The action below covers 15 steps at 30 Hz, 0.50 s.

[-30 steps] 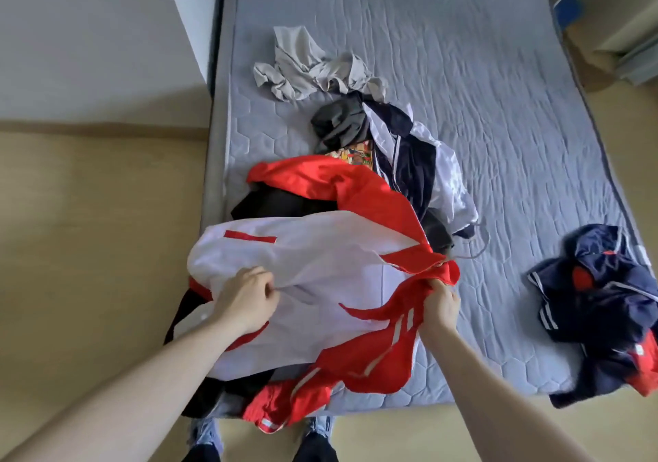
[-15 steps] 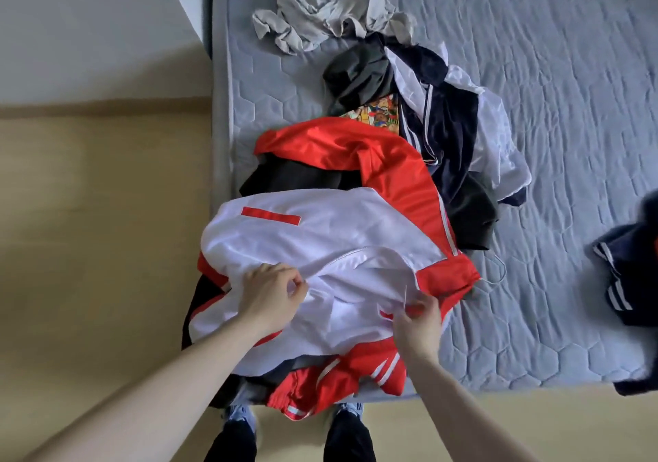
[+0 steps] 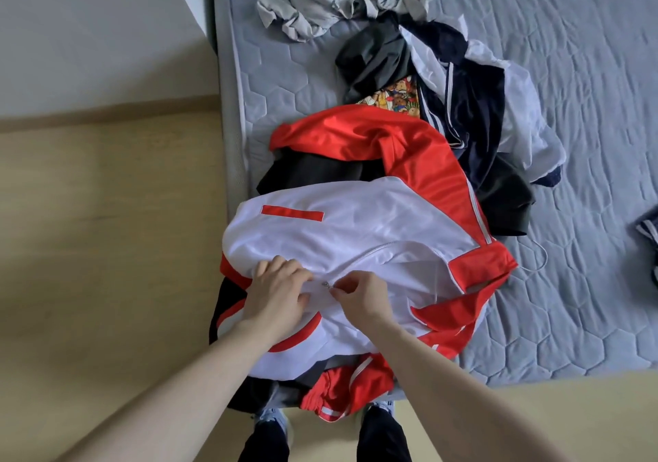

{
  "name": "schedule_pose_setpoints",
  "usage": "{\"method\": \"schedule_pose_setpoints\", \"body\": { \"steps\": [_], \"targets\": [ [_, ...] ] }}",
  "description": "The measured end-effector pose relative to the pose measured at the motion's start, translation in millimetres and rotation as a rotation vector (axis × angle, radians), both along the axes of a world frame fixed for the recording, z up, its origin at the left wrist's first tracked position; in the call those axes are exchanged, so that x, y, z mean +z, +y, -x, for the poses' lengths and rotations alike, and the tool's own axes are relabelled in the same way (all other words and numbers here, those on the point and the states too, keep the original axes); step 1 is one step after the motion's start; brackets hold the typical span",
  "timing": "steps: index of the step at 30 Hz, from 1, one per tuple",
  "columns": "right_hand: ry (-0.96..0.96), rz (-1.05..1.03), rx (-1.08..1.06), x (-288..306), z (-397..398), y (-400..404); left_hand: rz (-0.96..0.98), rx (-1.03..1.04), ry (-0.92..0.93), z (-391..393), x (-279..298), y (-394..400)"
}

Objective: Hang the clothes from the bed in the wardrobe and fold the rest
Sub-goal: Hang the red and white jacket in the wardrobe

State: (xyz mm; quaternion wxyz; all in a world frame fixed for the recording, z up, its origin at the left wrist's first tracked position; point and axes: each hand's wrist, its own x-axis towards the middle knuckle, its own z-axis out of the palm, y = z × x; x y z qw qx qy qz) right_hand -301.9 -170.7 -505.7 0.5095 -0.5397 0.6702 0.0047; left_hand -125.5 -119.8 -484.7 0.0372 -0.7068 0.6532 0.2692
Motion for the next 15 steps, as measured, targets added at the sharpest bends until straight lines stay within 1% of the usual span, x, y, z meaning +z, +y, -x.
{"method": "schedule_pose_setpoints", "body": {
  "steps": [3, 6, 10, 12, 15],
  "targets": [
    [0.032, 0.049, -0.038, -1.3, 6.1, -3.0, 0.052, 0.0, -0.03, -2.0, -1.1, -1.2],
    [0.103, 0.1, -0.118, -3.6, 30.1, -13.5, 0.075, -0.006, -0.063, -11.3, 2.3, -1.0],
    [0.258, 0.152, -0.201, -6.5, 94.3, -34.1, 0.091, -0.023, -0.131, -31.5, 9.6, 1.1],
    [0.328, 0.146, -0.271, -9.8, 129.3, -43.5, 0.074, -0.011, -0.148, -37.2, 11.8, 0.0],
    [0.331, 0.097, -0.347, -15.4, 169.9, -50.4, 0.03, -0.034, -0.159, -30.8, 11.8, -6.5]
  ]
}}
